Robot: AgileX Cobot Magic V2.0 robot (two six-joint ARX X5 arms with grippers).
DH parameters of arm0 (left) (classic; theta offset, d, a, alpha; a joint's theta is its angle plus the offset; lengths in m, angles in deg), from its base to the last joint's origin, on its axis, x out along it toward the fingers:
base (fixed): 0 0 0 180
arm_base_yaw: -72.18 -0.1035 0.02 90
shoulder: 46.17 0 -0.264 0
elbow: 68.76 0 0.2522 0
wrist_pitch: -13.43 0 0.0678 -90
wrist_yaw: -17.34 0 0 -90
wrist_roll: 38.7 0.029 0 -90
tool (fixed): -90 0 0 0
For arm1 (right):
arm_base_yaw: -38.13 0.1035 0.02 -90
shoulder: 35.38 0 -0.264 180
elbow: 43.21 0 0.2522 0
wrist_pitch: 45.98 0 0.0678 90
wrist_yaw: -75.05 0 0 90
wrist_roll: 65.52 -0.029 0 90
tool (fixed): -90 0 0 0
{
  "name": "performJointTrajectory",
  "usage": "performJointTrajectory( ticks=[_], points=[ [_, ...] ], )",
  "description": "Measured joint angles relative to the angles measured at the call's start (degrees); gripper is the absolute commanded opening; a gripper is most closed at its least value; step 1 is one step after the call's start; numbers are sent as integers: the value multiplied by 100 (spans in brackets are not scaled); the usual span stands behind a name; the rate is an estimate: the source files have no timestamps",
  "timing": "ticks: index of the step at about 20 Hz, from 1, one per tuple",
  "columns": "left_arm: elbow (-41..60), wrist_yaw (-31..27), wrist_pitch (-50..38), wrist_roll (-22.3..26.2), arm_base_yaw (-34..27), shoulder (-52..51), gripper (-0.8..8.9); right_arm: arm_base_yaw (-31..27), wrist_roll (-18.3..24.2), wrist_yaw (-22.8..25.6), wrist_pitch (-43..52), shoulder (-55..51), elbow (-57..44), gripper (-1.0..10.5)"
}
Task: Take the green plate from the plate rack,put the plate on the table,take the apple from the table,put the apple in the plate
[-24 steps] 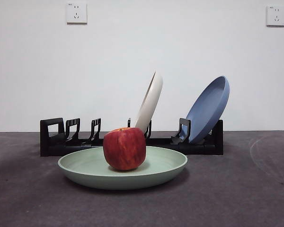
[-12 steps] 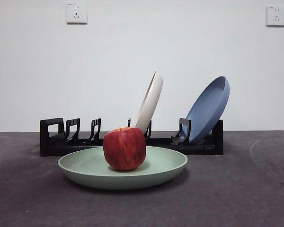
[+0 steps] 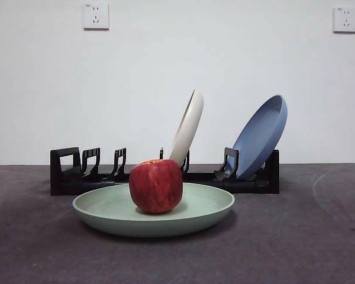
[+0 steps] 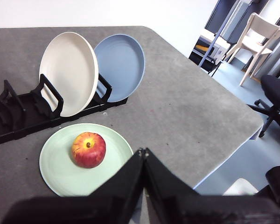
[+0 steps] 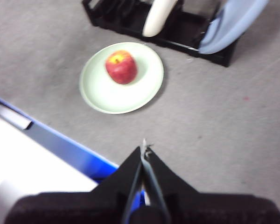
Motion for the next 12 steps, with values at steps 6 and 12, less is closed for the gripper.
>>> performJointTrajectory(
  ticks=[6, 12],
  points=[
    [0, -72, 0, -2, -42, 260, -4, 0, -26, 553, 0, 2, 0, 1],
    [520, -109, -682, 293, -1576, -85, -3, 0, -26, 605, 0, 2, 0, 1]
  ],
)
